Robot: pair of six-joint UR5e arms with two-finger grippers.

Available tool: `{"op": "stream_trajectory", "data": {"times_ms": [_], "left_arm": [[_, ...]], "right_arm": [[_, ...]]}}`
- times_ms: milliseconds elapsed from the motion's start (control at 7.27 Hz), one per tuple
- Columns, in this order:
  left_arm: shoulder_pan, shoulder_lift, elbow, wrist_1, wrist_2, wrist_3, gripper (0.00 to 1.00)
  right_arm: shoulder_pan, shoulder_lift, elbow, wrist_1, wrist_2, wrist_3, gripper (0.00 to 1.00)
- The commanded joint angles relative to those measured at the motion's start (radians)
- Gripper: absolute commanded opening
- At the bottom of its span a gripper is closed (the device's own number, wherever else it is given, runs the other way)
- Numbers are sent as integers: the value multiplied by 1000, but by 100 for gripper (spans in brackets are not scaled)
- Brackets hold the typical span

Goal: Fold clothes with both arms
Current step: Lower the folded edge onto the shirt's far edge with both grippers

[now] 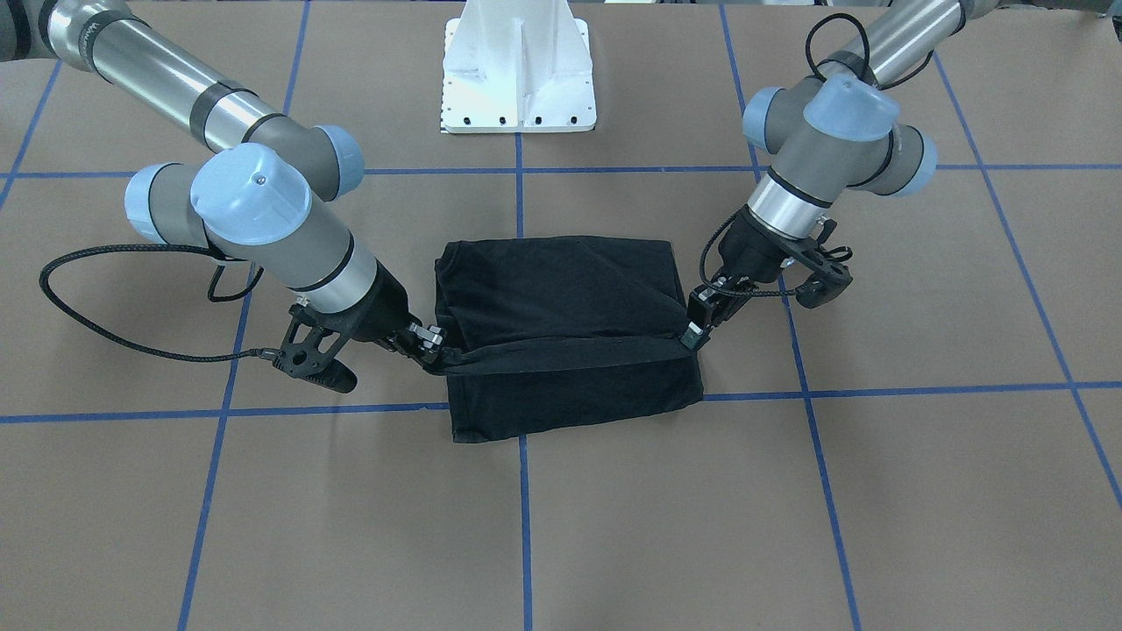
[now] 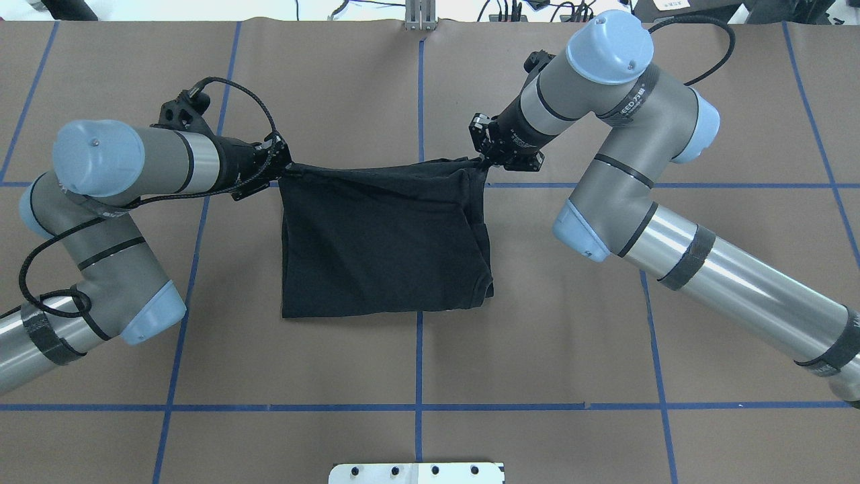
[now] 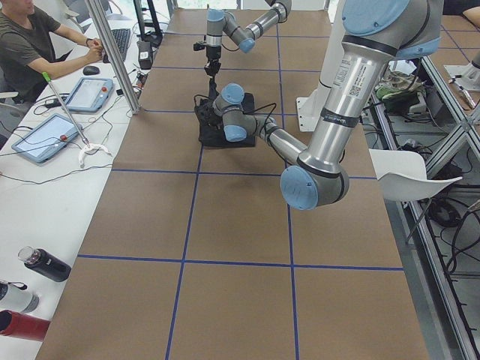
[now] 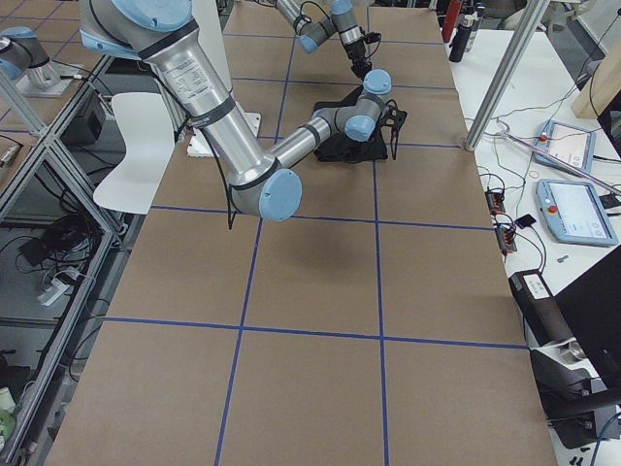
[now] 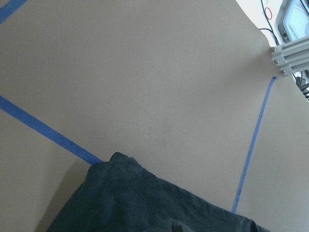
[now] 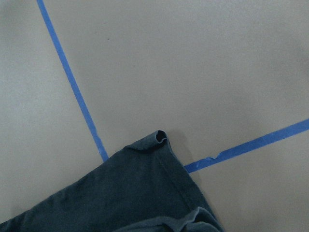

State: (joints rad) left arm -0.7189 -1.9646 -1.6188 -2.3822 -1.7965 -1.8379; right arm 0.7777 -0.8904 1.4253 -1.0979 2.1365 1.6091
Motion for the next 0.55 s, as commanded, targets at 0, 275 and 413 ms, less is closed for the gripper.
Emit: {"op": "stream_trajectory", "data": {"times_ms": [0, 275, 413], "left_arm": [[-4, -2, 11, -2, 0, -1, 0], [-4, -8, 11, -5, 0, -4, 0], [-4, -19, 11, -5, 2, -1, 0]], "right_arm": [[0, -1, -3, 1, -3, 0, 0], [0, -1, -2, 1, -3, 0, 0], [-2, 1, -2, 1, -1, 0, 22]]}}
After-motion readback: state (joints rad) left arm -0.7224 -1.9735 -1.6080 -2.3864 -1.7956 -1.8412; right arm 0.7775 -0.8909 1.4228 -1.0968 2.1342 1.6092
